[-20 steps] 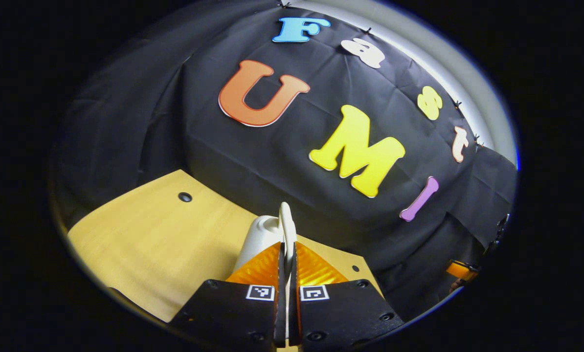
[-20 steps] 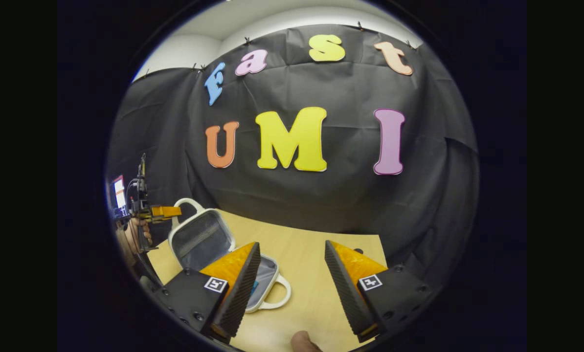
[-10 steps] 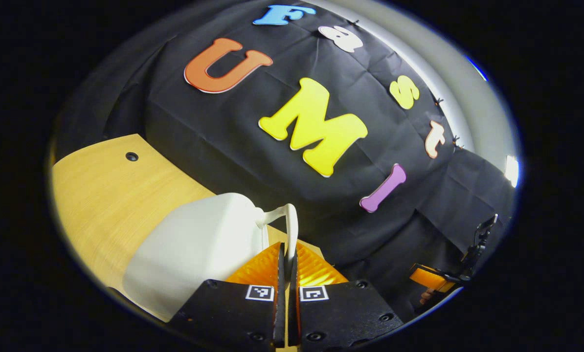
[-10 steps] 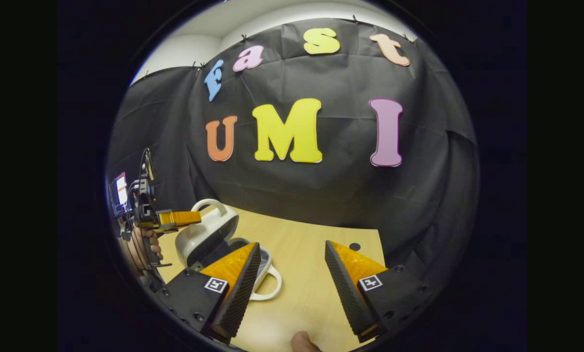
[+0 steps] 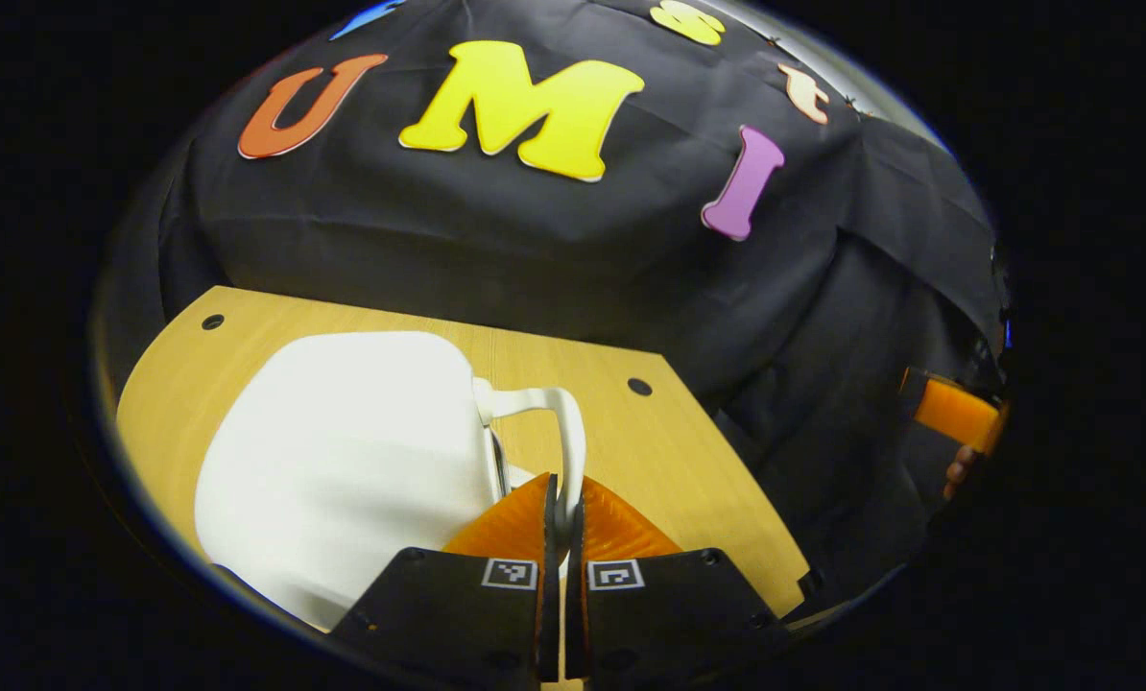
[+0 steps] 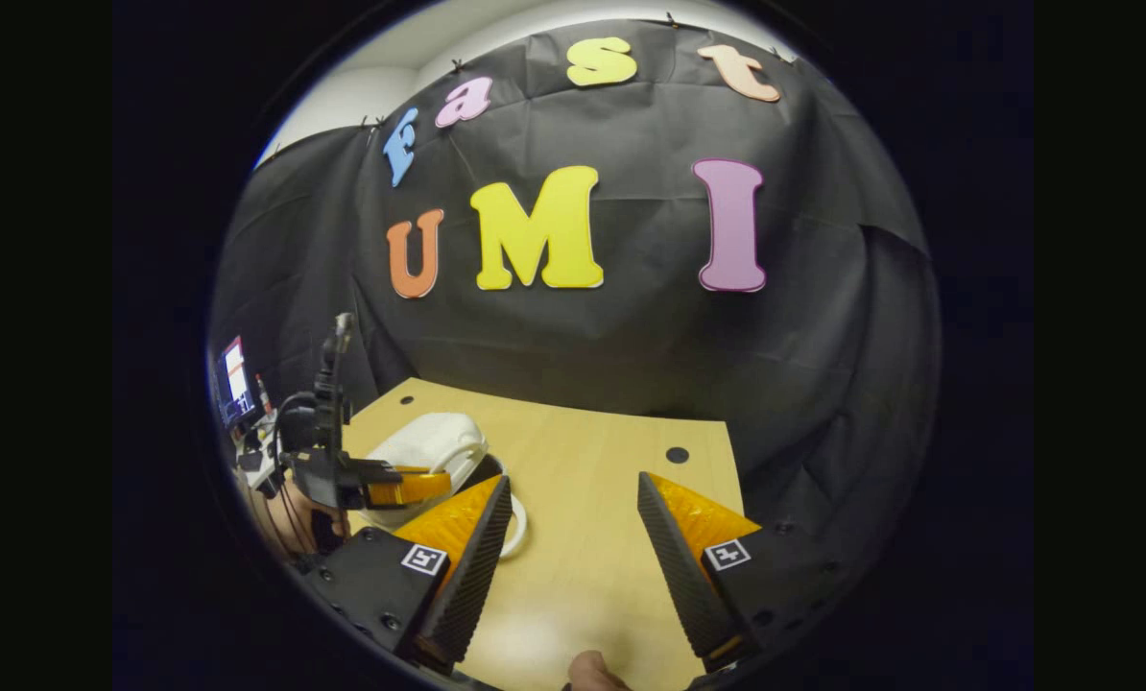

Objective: First open the suitcase, pack the skin care products into it, and then close the suitcase.

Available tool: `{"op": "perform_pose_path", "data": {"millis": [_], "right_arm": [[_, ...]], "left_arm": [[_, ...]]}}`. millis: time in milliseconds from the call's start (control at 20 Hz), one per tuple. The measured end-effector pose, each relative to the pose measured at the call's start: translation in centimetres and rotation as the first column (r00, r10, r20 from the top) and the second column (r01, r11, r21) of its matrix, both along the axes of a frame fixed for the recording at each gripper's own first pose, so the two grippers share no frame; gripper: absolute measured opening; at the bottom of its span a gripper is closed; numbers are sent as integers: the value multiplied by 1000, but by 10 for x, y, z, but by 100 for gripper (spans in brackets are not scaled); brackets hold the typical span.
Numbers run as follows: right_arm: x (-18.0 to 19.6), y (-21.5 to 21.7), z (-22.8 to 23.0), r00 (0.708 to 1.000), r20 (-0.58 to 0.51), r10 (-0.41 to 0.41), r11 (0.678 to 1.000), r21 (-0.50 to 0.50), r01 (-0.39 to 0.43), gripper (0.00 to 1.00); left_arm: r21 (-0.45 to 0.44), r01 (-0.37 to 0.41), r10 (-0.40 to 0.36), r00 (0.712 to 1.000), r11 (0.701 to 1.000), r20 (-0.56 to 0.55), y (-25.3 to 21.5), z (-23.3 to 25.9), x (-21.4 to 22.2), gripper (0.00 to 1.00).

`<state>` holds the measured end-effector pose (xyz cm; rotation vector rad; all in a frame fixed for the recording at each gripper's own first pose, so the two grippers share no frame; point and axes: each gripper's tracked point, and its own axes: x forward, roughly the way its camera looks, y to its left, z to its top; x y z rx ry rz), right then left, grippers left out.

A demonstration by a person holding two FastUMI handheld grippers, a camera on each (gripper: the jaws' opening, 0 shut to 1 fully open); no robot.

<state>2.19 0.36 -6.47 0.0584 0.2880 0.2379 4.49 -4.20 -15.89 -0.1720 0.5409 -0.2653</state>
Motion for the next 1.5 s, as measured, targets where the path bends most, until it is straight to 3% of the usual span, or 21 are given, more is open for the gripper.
{"op": "perform_pose_path", "data": {"millis": [100, 450, 600, 750, 800, 850, 900, 1100, 1250, 1350, 1500], "right_arm": [[-5, -3, -9, 1000, -14, 1, 1000, -6, -1, 79], [-13, -4, -27, 998, -62, -15, 1000, -10, 14, 78], [-8, -4, -24, 997, -55, -49, 999, -9, 49, 78], [1, -3, -13, 995, -29, -98, 995, -10, 98, 77], [4, 0, -9, 994, -20, -111, 994, -8, 111, 78], [7, 3, -4, 992, -9, -128, 992, -7, 128, 78], [10, 8, 2, 990, 4, -141, 990, -10, 141, 79], [25, 32, 35, 981, 69, -183, 983, -6, 183, 79], [25, 48, 78, 960, 149, -238, 971, 32, 236, 77], [19, 62, 100, 940, 218, -261, 965, 40, 259, 77], [6, 94, 110, 935, 267, -235, 971, 32, 235, 77]], "left_arm": [[90, 17, -15, 1000, 996, -28, -10, -24, -1, 5], [242, -1, 20, 997, 970, -79, -22, -59, 1, 8], [161, -17, 35, 993, 987, -114, -28, -49, -6, 24], [39, -74, 77, 995, 996, -59, -19, -7, -8, 42], [49, -100, 102, 994, 994, -31, -7, 10, -10, 73], [71, -137, 137, 991, 988, 10, 9, 30, -11, 89], [86, -162, 158, 986, 983, 57, 22, 51, -10, 97], [99, -258, 235, 952, 961, 197, 74, 125, -21, 98], [126, -379, 326, 893, 917, 312, 129, 180, -42, 98], [111, -392, 329, 871, 913, 364, 143, 207, -55, 98], [109, -398, 322, 852, 911, 414, 159, 230, -74, 98]]}}
